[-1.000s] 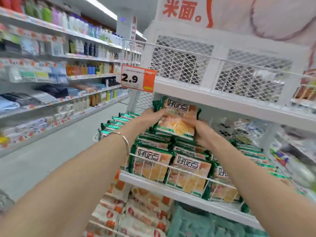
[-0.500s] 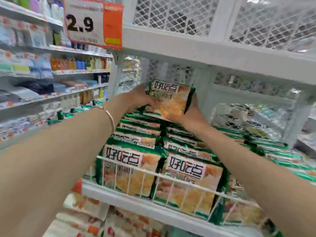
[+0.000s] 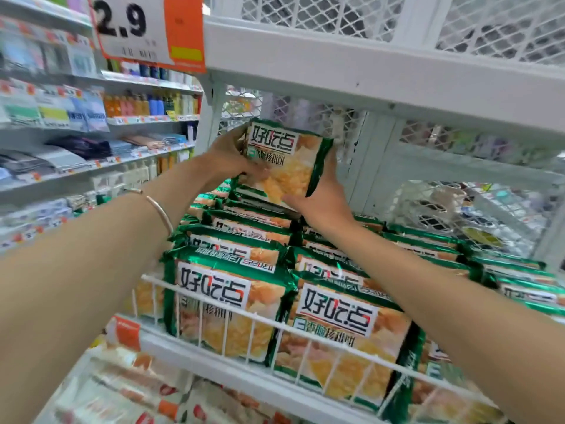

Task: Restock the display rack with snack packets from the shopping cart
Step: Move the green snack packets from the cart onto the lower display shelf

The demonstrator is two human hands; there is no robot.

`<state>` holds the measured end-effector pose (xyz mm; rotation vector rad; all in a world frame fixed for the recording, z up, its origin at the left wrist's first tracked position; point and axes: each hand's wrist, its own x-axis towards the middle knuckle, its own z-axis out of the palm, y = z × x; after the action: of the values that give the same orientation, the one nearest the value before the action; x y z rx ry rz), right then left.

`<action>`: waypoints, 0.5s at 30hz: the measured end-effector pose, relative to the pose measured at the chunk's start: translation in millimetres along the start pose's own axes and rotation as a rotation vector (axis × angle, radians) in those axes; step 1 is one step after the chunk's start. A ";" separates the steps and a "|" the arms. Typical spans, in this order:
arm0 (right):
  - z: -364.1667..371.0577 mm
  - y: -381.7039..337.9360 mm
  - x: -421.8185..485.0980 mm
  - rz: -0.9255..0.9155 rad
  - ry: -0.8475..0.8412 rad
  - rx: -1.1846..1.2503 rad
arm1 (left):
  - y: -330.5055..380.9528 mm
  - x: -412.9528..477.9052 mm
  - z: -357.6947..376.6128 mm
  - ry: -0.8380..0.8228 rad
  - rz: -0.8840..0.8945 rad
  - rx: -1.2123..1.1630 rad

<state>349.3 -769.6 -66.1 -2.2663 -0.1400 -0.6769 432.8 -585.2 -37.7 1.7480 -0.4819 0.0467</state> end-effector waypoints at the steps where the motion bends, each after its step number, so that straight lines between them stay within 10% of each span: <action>1: 4.9 0.8 1.0 -0.006 0.002 -0.009 | -2.3 0.8 -1.7 0.004 -0.005 0.005; 15: 32.5 1.7 25.1 0.197 -0.019 -0.027 | -12.3 0.9 9.9 -0.058 -0.120 0.199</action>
<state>385.2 -750.7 -73.2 -2.2755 0.0837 -0.5563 435.7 -592.9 -51.2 1.9754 -0.4250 -0.0434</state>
